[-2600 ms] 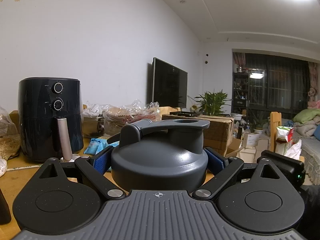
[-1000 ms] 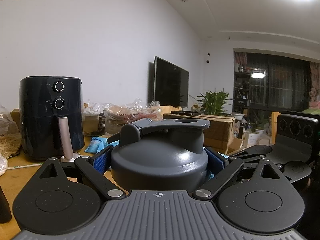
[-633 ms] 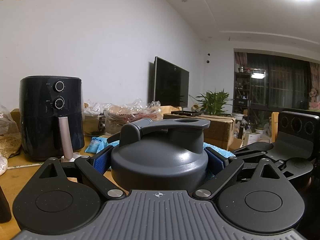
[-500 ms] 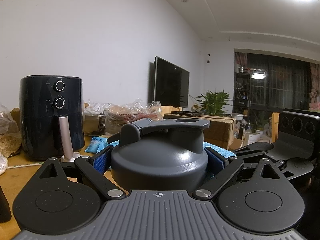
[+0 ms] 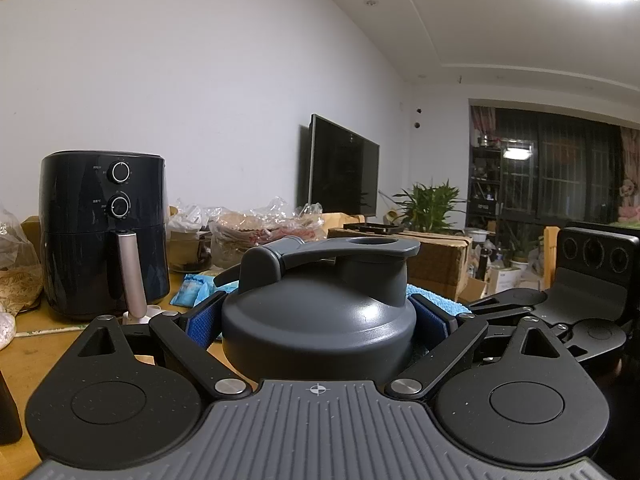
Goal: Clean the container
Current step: 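Twist the bottle base against the cloth with the left tool while the right tool holds it, then rotate the left tool to twist the bottle base on the cloth while the right tool holds it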
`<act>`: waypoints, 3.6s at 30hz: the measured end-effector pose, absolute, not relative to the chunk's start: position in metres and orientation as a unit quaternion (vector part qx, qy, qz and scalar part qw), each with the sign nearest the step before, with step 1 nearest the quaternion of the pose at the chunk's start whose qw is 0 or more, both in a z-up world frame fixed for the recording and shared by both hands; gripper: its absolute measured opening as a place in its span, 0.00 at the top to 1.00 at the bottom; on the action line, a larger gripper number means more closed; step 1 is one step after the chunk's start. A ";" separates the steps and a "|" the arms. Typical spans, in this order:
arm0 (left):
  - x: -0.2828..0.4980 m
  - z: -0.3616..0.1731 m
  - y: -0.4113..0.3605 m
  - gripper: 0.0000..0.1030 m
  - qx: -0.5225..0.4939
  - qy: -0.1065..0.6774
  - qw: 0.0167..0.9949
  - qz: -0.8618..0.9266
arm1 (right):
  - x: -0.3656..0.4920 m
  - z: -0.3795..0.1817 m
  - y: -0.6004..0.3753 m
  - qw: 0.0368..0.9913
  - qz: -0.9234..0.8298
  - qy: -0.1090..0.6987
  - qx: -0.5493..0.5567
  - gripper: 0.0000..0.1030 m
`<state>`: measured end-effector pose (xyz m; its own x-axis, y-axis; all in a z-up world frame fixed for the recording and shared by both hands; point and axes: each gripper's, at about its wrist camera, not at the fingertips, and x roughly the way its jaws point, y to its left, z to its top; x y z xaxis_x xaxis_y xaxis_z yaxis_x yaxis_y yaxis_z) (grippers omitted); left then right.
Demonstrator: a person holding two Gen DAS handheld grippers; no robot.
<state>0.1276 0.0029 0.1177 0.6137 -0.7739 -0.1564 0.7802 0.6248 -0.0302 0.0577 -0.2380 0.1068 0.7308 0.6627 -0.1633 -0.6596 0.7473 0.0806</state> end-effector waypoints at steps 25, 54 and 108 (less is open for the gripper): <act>0.124 0.116 0.001 0.07 0.026 0.066 0.900 -0.429 | 0.056 0.104 -0.239 0.930 0.355 0.090 0.018 0.82; 0.105 0.120 -0.007 0.00 0.042 0.045 0.928 -0.367 | 0.052 0.095 -0.247 0.931 0.351 0.094 0.029 0.82; 0.077 0.127 -0.102 0.00 0.022 0.045 0.999 0.010 | 0.045 0.084 -0.258 0.934 0.339 0.104 0.048 0.82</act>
